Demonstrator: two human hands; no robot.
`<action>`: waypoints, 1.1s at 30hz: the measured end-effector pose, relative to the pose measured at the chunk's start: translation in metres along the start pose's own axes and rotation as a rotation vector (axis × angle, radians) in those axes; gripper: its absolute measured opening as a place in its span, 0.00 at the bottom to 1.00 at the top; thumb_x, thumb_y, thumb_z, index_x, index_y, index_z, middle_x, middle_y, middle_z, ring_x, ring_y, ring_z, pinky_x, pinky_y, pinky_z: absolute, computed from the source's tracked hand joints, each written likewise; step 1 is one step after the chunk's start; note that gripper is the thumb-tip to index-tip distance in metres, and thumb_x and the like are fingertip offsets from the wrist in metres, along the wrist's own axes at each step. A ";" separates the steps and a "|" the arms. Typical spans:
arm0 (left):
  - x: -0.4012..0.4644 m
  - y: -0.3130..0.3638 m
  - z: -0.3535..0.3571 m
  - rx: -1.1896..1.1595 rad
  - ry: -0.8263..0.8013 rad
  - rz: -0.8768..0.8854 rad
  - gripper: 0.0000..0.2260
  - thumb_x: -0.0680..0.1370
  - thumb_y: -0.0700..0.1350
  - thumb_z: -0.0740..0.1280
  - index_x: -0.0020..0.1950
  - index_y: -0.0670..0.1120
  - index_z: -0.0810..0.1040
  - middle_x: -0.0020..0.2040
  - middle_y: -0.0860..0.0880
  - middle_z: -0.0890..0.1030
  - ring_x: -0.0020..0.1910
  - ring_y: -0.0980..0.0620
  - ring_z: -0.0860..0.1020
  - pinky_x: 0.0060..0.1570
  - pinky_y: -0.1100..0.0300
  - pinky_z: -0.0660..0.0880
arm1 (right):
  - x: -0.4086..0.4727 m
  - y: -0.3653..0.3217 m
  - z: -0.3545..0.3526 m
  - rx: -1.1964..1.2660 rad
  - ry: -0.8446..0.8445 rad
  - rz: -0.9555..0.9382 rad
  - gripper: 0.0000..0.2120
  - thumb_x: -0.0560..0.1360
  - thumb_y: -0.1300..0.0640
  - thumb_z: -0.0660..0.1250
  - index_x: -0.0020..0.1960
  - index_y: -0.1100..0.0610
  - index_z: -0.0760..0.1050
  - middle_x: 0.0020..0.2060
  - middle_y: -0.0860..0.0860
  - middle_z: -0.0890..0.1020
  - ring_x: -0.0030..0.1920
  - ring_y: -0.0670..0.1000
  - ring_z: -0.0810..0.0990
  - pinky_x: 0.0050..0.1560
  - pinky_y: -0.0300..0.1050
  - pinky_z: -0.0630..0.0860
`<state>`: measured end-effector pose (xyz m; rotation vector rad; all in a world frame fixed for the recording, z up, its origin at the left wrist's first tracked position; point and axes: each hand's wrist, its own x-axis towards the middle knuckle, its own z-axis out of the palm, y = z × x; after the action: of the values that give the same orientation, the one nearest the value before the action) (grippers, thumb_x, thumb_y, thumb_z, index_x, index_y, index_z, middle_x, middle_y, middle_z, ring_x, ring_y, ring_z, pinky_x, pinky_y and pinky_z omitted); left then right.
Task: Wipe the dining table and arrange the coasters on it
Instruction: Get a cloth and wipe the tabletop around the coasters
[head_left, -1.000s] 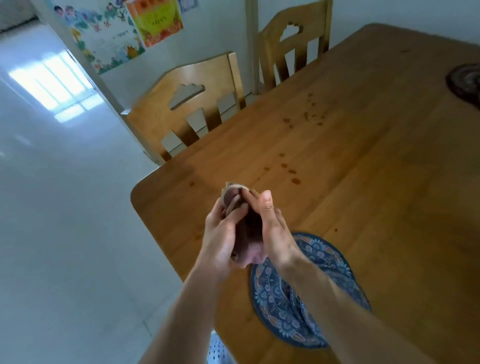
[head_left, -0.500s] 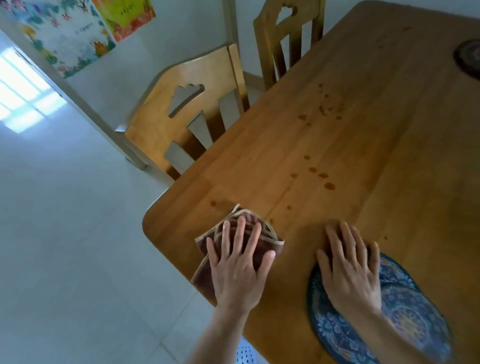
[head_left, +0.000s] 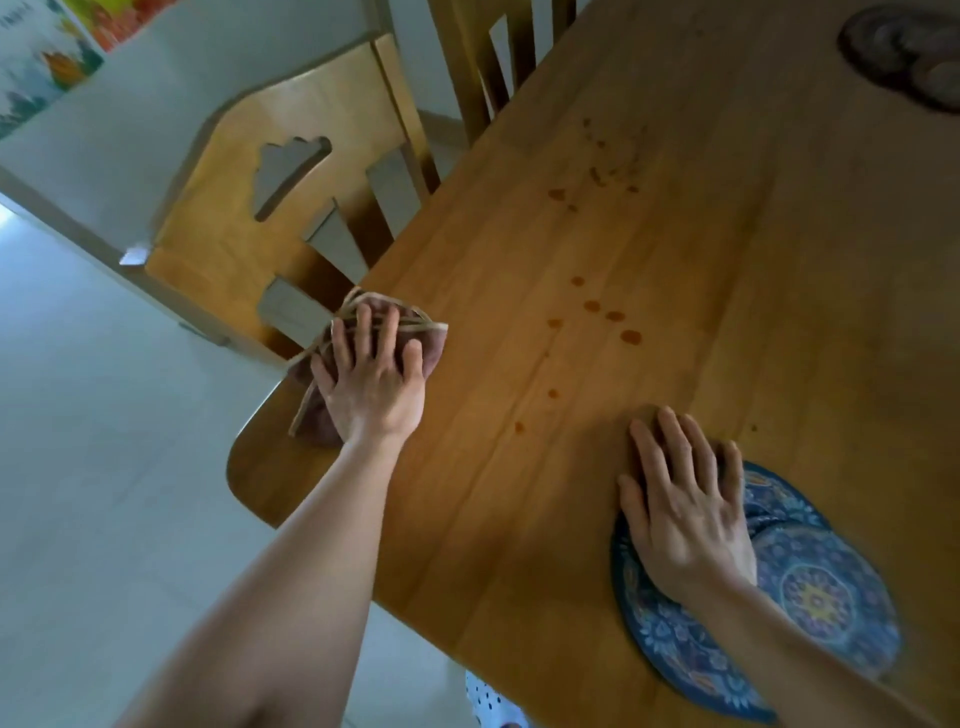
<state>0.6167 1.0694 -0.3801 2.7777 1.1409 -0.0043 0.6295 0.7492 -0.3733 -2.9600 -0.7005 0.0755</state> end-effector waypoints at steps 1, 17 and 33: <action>-0.001 0.008 0.000 0.010 -0.008 0.017 0.25 0.82 0.60 0.39 0.79 0.59 0.52 0.81 0.53 0.48 0.79 0.49 0.45 0.76 0.42 0.44 | 0.000 0.000 0.001 -0.003 0.005 -0.002 0.27 0.81 0.44 0.49 0.76 0.53 0.62 0.76 0.55 0.62 0.77 0.56 0.56 0.74 0.64 0.52; -0.150 -0.006 -0.008 -0.004 -0.136 0.422 0.25 0.81 0.63 0.42 0.77 0.61 0.59 0.80 0.55 0.56 0.79 0.51 0.50 0.75 0.41 0.50 | -0.004 0.000 0.001 0.004 -0.001 0.007 0.28 0.81 0.42 0.45 0.77 0.53 0.60 0.77 0.54 0.60 0.78 0.55 0.55 0.74 0.64 0.53; -0.059 0.105 0.005 -0.092 -0.030 0.357 0.26 0.82 0.61 0.42 0.79 0.57 0.59 0.80 0.51 0.57 0.79 0.47 0.51 0.76 0.41 0.46 | -0.004 0.005 0.002 -0.001 0.016 -0.016 0.27 0.81 0.44 0.49 0.76 0.54 0.62 0.76 0.55 0.62 0.77 0.57 0.57 0.73 0.65 0.55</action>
<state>0.6481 0.9533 -0.3685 2.8442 0.6090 0.0425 0.6280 0.7435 -0.3758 -2.9516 -0.7228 0.0500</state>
